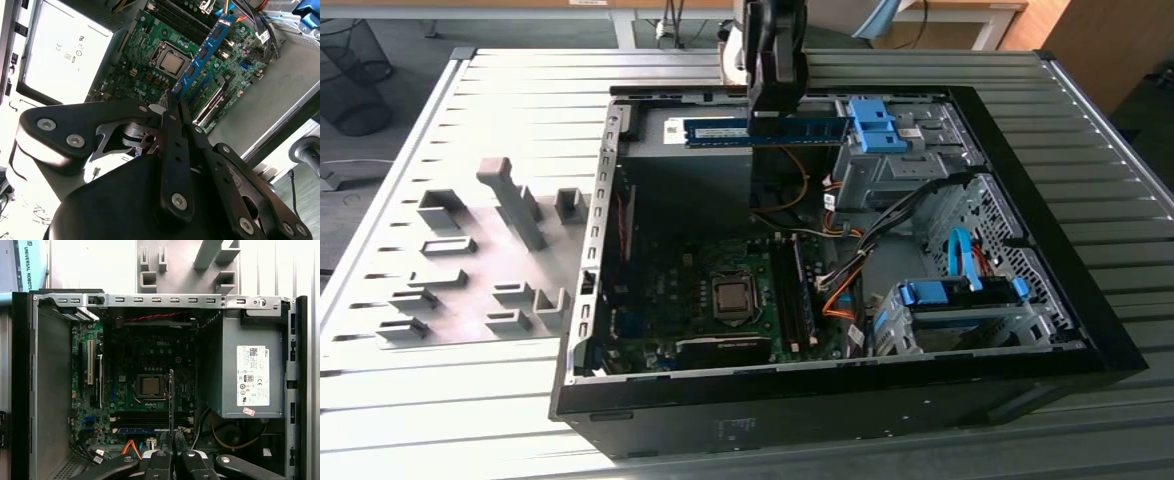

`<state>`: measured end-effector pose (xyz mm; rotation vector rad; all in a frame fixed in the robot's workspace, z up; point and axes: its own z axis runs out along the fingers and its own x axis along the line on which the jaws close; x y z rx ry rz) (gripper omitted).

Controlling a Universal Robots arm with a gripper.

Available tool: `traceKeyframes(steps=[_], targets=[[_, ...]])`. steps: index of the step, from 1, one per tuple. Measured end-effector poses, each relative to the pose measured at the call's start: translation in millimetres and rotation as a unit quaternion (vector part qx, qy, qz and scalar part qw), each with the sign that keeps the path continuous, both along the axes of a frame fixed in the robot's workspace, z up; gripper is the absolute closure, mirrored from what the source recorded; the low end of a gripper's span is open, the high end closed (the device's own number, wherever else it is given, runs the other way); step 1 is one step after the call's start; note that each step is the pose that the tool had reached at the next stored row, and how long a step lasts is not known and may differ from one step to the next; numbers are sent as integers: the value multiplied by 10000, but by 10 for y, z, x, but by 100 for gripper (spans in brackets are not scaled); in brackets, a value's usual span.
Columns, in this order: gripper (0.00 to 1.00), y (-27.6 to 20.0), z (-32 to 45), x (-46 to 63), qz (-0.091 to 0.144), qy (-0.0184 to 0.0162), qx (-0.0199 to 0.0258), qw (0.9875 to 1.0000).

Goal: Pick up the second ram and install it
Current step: 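Insert the second ram into the second slot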

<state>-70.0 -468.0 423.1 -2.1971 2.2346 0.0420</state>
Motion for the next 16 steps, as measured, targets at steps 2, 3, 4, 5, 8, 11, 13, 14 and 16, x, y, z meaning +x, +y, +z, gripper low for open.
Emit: traceKeyframes(steps=[2, 3, 4, 5, 8, 11, 13, 14, 16], targets=[[86, 0, 0, 1, 0, 0, 0, 10000], [86, 0, 0, 1, 0, 0, 0, 10000], [86, 0, 0, 2, 0, 0, 0, 10000], [86, 0, 0, 2, 0, 0, 0, 10000], [86, 0, 0, 3, -1, 0, 0, 10000], [86, 0, -1, 3, -38, 0, -1, 10000], [86, 0, -4, 4, -144, 0, -3, 9999], [86, 0, -6, 4, -217, -1, -7, 9998], [86, 0, -11, 3, -379, 0, -16, 9993]])
